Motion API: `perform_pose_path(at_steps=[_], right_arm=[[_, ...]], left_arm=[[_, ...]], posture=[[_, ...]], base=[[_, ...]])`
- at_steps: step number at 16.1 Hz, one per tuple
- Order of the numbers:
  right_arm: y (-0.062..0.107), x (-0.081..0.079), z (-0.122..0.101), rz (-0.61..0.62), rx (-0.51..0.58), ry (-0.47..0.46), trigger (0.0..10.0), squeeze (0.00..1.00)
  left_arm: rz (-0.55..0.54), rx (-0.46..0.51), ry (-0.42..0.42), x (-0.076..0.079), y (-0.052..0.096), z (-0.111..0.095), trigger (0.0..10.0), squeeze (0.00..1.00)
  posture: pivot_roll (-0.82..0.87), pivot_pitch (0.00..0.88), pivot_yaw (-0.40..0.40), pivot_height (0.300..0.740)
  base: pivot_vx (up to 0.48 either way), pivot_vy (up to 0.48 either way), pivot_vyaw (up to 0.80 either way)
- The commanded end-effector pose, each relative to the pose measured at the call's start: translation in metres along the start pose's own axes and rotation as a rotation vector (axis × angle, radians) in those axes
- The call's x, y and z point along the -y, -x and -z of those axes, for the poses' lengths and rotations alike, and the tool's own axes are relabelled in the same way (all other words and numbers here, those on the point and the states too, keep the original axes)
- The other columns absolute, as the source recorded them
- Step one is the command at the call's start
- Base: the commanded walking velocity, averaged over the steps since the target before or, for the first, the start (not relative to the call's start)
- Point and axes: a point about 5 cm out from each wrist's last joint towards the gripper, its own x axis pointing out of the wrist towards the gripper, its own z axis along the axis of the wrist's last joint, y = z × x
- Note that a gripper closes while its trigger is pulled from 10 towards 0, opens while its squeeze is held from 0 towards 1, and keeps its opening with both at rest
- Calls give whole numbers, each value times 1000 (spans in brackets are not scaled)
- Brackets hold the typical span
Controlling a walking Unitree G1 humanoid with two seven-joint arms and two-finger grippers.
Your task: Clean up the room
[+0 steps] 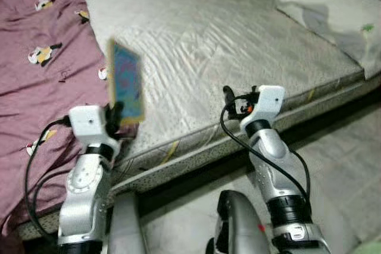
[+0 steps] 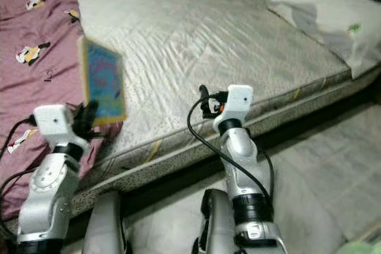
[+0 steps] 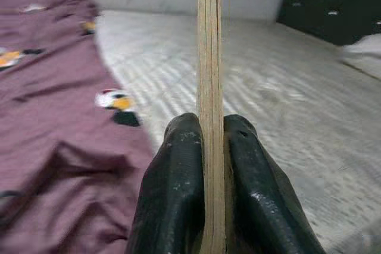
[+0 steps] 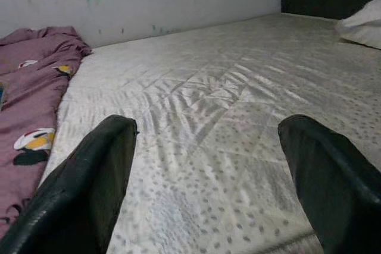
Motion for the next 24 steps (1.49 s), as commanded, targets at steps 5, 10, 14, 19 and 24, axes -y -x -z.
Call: perform_pose_path(at_steps=[5,10,14,19,24], right_arm=[[-4,-10,2,-14,0,-13,10000,0],[0,-3,12,30,-25,1,10000,0],[0,-1,15,19,-39,20,10000,0],[-2,-2,12,3,-31,47,10000,0],[-2,-3,11,-2,-21,73,10000,0]], left_arm=[[-39,32,-72,-5,-8,-10,0,0],[-51,-41,-156,-1,-9,7,10000,0],[-99,-81,-158,-6,-13,14,10000,0],[-90,-61,-165,5,-17,13,10000,0],[-40,-53,-173,17,-17,16,10000,0]], posture=[[76,0,-13,682],[46,0,-6,734],[53,0,-31,740],[45,0,-46,740],[41,0,-49,740]], base=[[0,0,0],[0,0,0],[0,0,0],[0,0,0],[0,0,0]])
